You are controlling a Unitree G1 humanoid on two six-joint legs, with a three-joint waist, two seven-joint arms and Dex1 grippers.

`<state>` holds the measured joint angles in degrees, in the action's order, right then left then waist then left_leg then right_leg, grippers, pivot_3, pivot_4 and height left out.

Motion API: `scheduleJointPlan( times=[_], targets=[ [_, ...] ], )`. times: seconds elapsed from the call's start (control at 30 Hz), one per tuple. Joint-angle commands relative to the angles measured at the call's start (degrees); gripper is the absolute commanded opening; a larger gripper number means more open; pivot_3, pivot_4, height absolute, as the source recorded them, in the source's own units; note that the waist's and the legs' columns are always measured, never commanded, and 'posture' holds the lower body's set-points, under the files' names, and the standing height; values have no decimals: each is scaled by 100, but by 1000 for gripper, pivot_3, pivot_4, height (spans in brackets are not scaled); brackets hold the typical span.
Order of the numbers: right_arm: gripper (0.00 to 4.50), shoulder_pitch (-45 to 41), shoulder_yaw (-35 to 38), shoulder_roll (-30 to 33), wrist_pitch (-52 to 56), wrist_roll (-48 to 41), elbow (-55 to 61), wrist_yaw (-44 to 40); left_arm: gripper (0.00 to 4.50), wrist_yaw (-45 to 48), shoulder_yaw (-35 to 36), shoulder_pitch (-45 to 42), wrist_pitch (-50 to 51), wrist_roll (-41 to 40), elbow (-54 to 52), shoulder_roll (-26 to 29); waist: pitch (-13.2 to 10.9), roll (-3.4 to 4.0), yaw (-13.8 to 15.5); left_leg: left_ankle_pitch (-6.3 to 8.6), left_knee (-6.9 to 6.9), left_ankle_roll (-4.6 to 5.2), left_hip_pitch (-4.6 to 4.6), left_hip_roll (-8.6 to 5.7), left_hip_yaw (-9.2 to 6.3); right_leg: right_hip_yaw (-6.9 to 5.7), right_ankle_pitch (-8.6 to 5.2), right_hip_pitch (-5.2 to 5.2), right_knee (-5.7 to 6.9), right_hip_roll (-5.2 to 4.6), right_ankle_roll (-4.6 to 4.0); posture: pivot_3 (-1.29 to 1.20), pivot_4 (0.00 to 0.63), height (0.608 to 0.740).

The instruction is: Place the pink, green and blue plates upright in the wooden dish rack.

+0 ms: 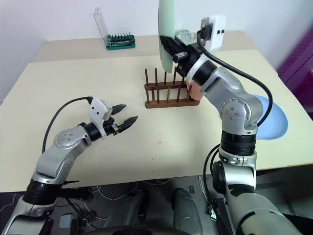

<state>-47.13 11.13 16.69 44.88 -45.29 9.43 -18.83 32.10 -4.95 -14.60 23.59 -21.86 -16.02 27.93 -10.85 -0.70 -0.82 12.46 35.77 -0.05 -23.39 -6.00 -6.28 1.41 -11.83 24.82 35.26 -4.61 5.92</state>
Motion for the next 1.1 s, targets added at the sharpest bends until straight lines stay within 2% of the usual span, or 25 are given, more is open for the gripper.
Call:
scheduleJointPlan(
  times=[0.03, 0.3, 0.5, 0.6, 0.73, 0.97, 1.1],
  targets=[
    [0, -54, 129, 104, 93, -112, 134, 32, 3409, 99, 125, -35, 58, -110, -270, -35, 0, 0, -3, 0, 0, 0, 0, 0, 0, 0, 0, 0, 0, 1, 1, 0, 150, 740],
    [0, -111, 156, 283, 703, -96, -546, 127, 3409, 106, 251, 1, 250, -203, -445, -66, 0, 0, 9, 0, 6, 1, 0, 0, 1, -1, 1, -5, 0, 1, 2, 0, 150, 740],
    [0, -178, 123, 312, 706, 80, -815, 143, 3409, 76, 280, 62, 326, -191, -552, -92, 0, 0, 5, 0, 6, 1, 0, 0, 1, -1, 1, -4, -1, 3, 2, 0, 150, 740],
    [1007, -210, 127, 310, 677, 122, -839, 120, 3448, 63, 289, 83, 355, -188, -590, -113, 0, 0, 7, 0, 7, 1, 0, 0, 1, -2, 1, -4, 0, 3, 2, 0, 150, 740],
    [2899, -241, -57, 425, 419, 427, -709, -16, 3448, 55, 291, 116, 383, -210, -629, -137, 0, 0, 7, 0, 7, 1, 0, 0, 1, -2, 1, -4, -1, 3, 2, 0, 150, 740],
    [2899, -216, -851, 1168, -760, 1658, -467, -788, 3448, 76, 262, 60, 440, -211, -594, -216, -1, 1, 13, 0, 11, 1, -2, -3, 3, -5, 0, -6, -2, 4, 4, 0, 150, 740],
    [2899, -266, -529, 1767, -1498, 1831, -215, -1427, 3448, 134, 228, 9, 425, -204, -514, -257, -4, 3, 21, 0, 11, 1, -2, -2, 3, -6, 0, -7, -2, 3, 4, 0, 150, 740]
  ],
)
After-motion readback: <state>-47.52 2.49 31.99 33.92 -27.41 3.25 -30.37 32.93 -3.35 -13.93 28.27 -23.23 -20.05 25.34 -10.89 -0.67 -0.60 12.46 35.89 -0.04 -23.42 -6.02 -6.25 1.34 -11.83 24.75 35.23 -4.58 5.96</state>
